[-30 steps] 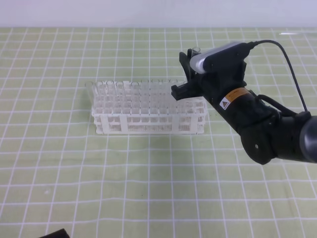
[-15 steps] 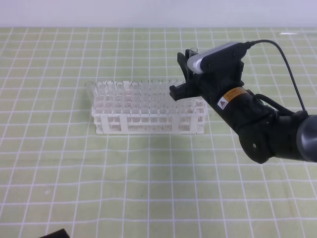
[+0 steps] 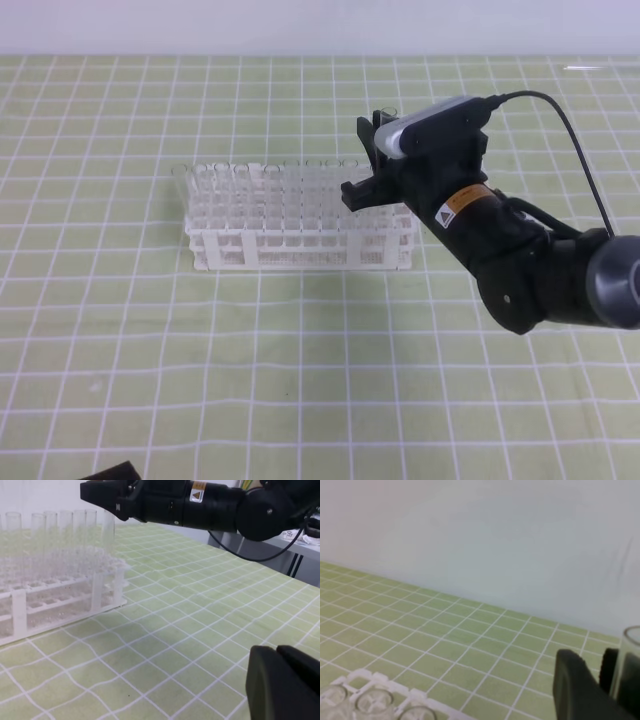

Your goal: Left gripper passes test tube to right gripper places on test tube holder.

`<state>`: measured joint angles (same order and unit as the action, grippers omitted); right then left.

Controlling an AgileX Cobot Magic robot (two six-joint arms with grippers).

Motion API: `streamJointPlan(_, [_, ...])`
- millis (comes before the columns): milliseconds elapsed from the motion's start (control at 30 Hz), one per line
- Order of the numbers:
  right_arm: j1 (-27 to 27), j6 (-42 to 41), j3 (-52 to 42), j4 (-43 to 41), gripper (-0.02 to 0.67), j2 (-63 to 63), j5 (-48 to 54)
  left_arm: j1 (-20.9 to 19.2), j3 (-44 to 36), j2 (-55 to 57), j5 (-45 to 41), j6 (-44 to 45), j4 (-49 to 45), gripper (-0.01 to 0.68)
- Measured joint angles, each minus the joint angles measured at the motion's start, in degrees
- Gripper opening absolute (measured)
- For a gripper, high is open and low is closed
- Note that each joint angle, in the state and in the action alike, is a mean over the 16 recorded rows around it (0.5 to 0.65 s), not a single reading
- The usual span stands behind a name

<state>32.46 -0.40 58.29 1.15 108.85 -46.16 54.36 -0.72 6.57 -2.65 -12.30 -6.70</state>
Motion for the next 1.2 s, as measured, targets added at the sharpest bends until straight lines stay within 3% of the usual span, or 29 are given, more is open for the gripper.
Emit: streamJointPlan(1200, [-0.06, 0.32, -0.43, 0.01, 0.085, -0.15, -2.86, 0.03, 0.29, -0.14, -0.31, -0.05, 0.04, -0.003])
